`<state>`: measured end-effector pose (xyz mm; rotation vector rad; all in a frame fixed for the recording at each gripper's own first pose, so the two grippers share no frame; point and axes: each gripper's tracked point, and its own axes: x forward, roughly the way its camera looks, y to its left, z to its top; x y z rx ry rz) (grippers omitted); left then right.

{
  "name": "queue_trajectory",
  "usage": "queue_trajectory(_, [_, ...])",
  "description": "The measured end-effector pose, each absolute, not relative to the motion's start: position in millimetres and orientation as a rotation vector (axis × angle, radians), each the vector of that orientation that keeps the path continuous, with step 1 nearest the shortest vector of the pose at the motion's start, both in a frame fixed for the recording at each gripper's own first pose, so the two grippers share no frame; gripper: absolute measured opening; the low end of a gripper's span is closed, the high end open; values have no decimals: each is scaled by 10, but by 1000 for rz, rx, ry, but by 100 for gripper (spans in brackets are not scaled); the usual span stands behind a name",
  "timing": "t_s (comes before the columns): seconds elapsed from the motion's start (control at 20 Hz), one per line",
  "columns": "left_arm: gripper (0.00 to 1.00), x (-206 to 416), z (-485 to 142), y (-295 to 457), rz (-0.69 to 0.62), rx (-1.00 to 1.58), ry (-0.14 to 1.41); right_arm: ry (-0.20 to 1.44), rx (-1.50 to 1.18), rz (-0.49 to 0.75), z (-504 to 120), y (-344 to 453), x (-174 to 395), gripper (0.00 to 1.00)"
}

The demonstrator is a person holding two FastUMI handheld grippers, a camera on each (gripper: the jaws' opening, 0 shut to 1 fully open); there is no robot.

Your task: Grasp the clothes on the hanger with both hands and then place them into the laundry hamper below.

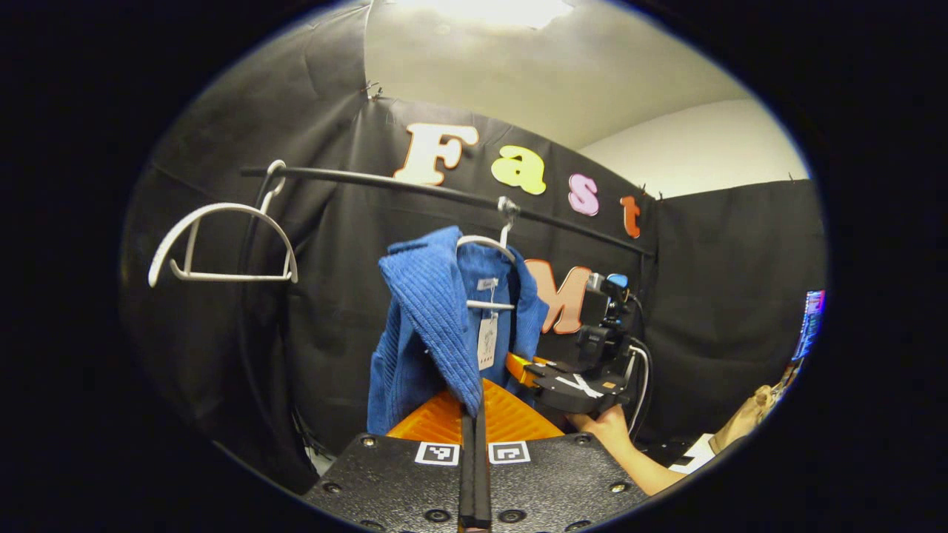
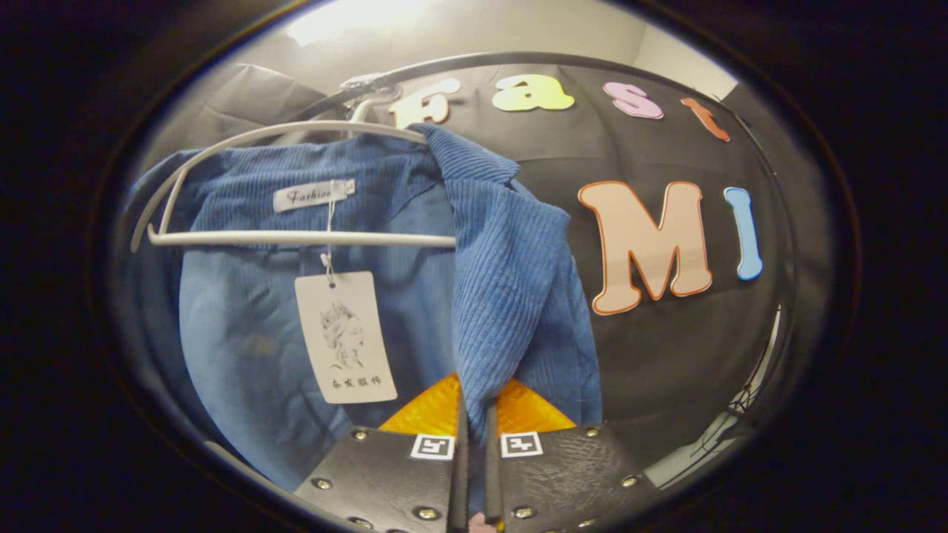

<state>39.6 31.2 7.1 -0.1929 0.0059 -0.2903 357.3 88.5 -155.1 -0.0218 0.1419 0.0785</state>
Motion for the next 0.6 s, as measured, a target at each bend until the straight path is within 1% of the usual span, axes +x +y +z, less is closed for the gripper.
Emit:
queue_trajectory(0.05, [0,357,109,330,-302,-181,2,117,-50,36,-1475,745,3569,9])
queue_trajectory(0.1, [2,333,130,358,-313,-166,1,87,-59,-9,-1409,633,3610,8])
queue_trajectory(0.15, [0,321,140,394,-320,-158,2,88,-62,-11,-1358,624,3590,1])
queue_trajectory(0.3, [0,333,220,603,-303,-148,0,53,-115,-68,-1127,509,3552,0])
queue_trajectory(0.4, [0,394,293,855,-255,-128,-17,56,-147,-79,-1050,447,3545,1])
queue_trajectory(0.45, [2,459,342,1011,-211,-110,-33,41,-146,-121,-996,342,3554,0])
queue_trajectory(0.6, [0,684,369,1264,-141,-76,-28,55,-86,-155,-921,222,3787,0])
